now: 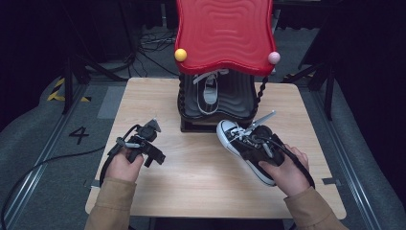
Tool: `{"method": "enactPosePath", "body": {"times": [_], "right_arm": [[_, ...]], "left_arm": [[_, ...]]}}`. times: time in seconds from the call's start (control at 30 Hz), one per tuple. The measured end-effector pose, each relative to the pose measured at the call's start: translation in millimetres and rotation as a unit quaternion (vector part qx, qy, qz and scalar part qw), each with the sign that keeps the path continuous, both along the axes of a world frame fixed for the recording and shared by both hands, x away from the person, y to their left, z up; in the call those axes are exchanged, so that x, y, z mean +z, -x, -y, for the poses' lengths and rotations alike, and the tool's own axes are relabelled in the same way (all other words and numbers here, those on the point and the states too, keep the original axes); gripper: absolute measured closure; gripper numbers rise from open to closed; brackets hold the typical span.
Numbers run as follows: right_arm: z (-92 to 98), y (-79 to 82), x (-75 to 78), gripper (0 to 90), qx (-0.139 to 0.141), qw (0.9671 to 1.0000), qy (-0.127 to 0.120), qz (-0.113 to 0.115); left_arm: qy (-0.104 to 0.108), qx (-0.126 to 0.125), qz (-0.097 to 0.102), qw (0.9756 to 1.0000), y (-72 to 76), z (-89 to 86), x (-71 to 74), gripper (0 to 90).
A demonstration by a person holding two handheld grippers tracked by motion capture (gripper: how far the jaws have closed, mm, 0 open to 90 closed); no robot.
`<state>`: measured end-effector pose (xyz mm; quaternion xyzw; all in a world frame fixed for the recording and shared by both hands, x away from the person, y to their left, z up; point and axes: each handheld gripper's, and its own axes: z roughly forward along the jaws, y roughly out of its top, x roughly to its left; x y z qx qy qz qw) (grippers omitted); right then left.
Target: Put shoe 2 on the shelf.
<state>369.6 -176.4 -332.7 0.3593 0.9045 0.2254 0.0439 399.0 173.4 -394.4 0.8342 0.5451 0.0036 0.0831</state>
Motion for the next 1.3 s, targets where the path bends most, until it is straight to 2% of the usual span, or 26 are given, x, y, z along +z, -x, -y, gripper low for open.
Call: {"method": "enactPosePath", "body": {"times": [0.33, 0.53, 0.57, 0.7, 1.0, 1.07, 1.23, 1.3], "right_arm": [[0.4, -14.2, 22.9, 83.7, -0.023, 0.9993, -0.003, 0.029], [-4.8, -33.0, 31.1, 83.7, -0.045, 0.9981, 0.000, 0.043], [-5.9, -40.2, 34.1, 83.7, -0.053, 0.9972, -0.002, 0.052], [-7.9, -50.7, 38.5, 83.7, -0.068, 0.9958, -0.006, 0.061], [-16.9, -71.5, 36.7, 83.7, -0.085, 0.9932, -0.007, 0.079], [-20.0, -80.8, 34.7, 83.7, -0.100, 0.9915, -0.007, 0.082], [-23.5, -91.2, 31.4, 83.6, -0.117, 0.9890, -0.005, 0.090], [-26.4, -96.2, 29.2, 83.6, -0.130, 0.9868, 0.001, 0.096]], "left_arm": [[0.001, 0.004, 0.003, 1.0000, -0.4, -1.2, 0.4, 17.2], [0.001, 0.002, 0.002, 1.0000, -0.1, -1.5, 0.2, 17.2], [0.001, 0.002, 0.002, 1.0000, -0.1, -1.7, 0.3, 17.2], [-0.001, 0.005, 0.000, 1.0000, 0.5, -3.0, -0.8, 17.2], [-0.003, 0.009, -0.001, 1.0000, 3.1, -7.8, -1.3, 17.2], [-0.003, 0.012, 0.001, 0.9999, 3.9, -9.3, -1.3, 17.2], [-0.001, 0.015, -0.002, 0.9999, 5.2, -12.7, -2.2, 17.2], [-0.001, 0.015, -0.002, 0.9999, 5.8, -13.8, -2.8, 17.2]]}}
